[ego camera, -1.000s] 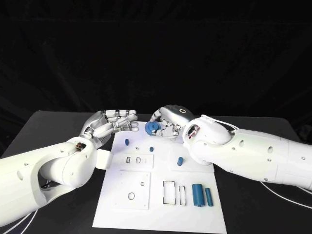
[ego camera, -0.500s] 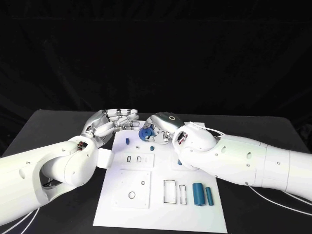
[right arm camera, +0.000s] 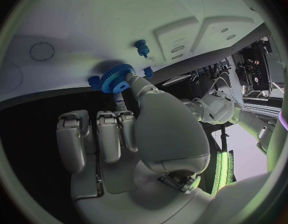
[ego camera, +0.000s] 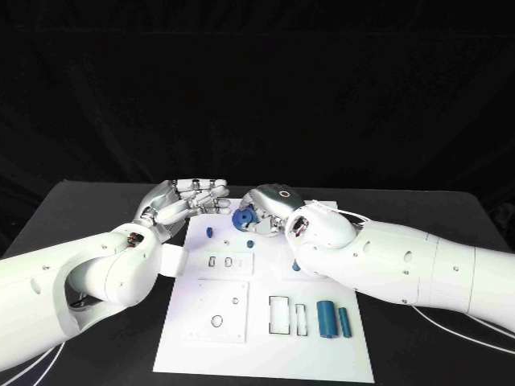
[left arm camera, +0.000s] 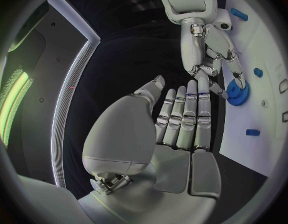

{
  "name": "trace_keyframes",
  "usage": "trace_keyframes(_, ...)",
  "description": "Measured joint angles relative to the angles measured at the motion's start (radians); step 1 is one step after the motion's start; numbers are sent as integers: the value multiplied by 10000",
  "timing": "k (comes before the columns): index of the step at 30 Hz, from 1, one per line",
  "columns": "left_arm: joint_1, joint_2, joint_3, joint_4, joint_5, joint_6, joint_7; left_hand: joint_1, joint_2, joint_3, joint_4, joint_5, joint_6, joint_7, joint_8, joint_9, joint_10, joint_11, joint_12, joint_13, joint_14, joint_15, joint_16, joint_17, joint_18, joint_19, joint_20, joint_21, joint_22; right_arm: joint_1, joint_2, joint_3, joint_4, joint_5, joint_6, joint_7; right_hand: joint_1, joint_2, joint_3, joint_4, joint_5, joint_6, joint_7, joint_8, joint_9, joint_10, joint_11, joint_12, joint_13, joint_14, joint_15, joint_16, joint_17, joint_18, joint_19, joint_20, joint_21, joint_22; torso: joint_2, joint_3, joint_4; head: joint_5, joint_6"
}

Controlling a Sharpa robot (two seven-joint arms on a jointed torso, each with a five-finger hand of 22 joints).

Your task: Assemble the parts on the task board

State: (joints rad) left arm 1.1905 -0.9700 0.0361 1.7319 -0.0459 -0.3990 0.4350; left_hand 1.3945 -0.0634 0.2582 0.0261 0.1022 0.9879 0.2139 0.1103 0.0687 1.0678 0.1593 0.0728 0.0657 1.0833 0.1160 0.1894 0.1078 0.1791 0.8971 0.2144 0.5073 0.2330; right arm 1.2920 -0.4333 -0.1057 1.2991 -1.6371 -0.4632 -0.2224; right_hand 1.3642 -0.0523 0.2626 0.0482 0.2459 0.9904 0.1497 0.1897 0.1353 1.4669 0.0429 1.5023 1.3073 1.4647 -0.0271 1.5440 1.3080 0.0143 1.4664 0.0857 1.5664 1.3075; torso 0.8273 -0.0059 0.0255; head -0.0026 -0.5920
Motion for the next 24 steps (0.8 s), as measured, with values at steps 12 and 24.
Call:
trace_keyframes(12,0,-1,0,-3,0,2,-3,0,0,0,0,0,0,0,0,0,0,0,0,0,0,0,0,0,-1,0,0,0,-1,-3,63,0,-99,-118,44,-153,-507,-366,40,128,-311,-97,-16,-577,60,-12,134,-219,8,0,111,0,-1,0,-14,62,0,6,-4,-7,1,-10,7)
trace_keyframes(24,0,-6,0,-5,0,2,-6,0,0,0,0,0,0,0,0,0,0,0,0,0,0,0,0,0,-1,0,0,0,-2,-9,85,-4,-111,-93,272,-186,-1074,-783,-514,483,-469,-796,183,-1206,-206,10,335,-465,7,35,289,10,-2,0,3,251,0,4,-4,-9,3,-10,18)
